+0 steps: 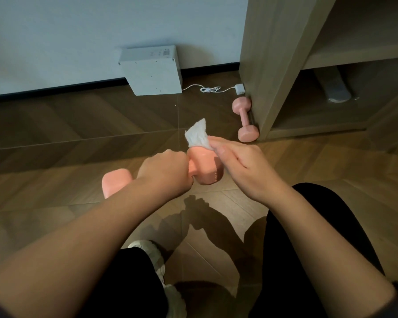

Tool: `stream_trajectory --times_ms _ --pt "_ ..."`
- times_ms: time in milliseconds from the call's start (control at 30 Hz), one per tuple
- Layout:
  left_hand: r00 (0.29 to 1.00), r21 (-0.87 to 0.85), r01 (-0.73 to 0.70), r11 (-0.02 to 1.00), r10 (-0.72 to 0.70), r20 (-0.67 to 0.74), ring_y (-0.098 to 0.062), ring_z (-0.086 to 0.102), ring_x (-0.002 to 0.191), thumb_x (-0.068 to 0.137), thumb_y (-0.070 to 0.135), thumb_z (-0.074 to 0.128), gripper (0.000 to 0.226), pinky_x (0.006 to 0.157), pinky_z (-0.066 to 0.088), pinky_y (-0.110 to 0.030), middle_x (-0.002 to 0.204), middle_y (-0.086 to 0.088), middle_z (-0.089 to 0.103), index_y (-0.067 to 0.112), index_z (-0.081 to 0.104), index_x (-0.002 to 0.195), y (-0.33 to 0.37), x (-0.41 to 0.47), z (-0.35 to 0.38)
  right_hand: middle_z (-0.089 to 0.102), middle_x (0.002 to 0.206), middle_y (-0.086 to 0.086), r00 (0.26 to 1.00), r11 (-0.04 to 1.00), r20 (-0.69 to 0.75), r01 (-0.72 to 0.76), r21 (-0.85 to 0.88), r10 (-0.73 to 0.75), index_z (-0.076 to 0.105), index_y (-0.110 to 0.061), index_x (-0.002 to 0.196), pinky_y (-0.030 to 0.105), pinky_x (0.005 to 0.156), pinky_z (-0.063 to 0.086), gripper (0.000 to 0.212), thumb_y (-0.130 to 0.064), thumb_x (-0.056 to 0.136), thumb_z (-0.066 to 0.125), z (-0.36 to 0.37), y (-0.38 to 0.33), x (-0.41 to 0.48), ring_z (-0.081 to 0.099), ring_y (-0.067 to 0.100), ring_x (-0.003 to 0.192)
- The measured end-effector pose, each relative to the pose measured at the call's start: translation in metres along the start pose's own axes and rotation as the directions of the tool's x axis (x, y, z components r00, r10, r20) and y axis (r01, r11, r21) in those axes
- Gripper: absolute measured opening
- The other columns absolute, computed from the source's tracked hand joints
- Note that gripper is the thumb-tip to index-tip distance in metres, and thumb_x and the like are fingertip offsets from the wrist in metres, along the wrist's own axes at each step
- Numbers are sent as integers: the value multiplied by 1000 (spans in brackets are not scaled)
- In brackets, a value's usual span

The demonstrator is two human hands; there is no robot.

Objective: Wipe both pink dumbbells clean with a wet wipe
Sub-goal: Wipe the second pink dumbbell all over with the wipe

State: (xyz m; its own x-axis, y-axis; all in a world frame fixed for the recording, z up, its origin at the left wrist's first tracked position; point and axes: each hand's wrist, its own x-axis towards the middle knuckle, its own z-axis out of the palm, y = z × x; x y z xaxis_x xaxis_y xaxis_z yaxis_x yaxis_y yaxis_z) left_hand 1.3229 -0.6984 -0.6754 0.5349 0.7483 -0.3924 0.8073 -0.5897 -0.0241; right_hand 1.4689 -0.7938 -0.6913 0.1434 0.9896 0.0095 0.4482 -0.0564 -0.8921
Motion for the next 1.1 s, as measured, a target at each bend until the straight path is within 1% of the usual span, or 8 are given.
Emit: stream_trajectory --times_ms 133,233,367,500,600,733,933,1100 --pt "996 151 -85 985 89 -14 -11 53 63 92 28 56 14 50 34 -23 72 4 50 19 58 102 10 -4 5 67 99 -4 985 988 97 -145 55 140 67 -19 116 23 75 47 39 -33 106 33 2 8 11 62 7 91" --pt "998 117 -63 991 59 31 -12 55 67 91 27 57 15 53 37 -25 77 3 54 19 58 104 10 -2 3 68 103 -2 991 991 77 -115 71 109 69 -18 113 31 79 50 39 -32 104 33 3 9 10 61 9 96" --pt "998 0 11 1000 -11 54 -13 57 67 92 25 55 11 59 43 -27 77 2 56 18 59 99 5 0 -5 64 126 -7 999 999 -34 35 29 -34 66 -17 125 15 94 47 41 -28 102 34 6 3 6 55 0 118" --pt "999 74 -41 996 38 37 -10 49 59 93 26 56 11 48 32 -22 73 3 52 19 56 100 9 -3 -3 64 120 -6 995 995 -6 -101 -8 101 63 -19 128 14 80 47 37 -27 105 34 11 4 11 58 3 107" --pt "996 27 -44 999 42 75 -11 52 63 91 27 57 10 53 37 -25 74 3 52 20 52 96 13 -3 1 64 117 -9 978 974 27 -207 90 205 63 -22 128 20 83 47 38 -28 105 34 6 4 13 58 4 106" --pt "997 -19 -27 999 28 79 -11 52 64 91 26 56 8 55 39 -27 75 3 52 19 53 95 12 -1 0 54 103 -29 976 973 33 -216 78 214 64 -28 125 9 82 39 38 -25 104 32 -8 -5 8 51 -8 102" --pt "992 87 -58 995 48 114 -11 49 59 93 25 55 6 47 31 -22 75 2 53 20 53 92 14 -4 3 56 131 -13 970 975 124 -196 -104 208 66 -26 123 8 82 45 35 -12 97 47 -26 -6 2 51 -3 112" --pt "992 95 -75 993 64 107 -11 52 63 93 26 56 6 47 32 -22 75 3 53 20 52 93 13 -5 3 62 120 -21 953 976 217 -191 -106 211 64 -29 126 9 77 50 32 -25 94 59 -43 -4 -2 59 -8 98"
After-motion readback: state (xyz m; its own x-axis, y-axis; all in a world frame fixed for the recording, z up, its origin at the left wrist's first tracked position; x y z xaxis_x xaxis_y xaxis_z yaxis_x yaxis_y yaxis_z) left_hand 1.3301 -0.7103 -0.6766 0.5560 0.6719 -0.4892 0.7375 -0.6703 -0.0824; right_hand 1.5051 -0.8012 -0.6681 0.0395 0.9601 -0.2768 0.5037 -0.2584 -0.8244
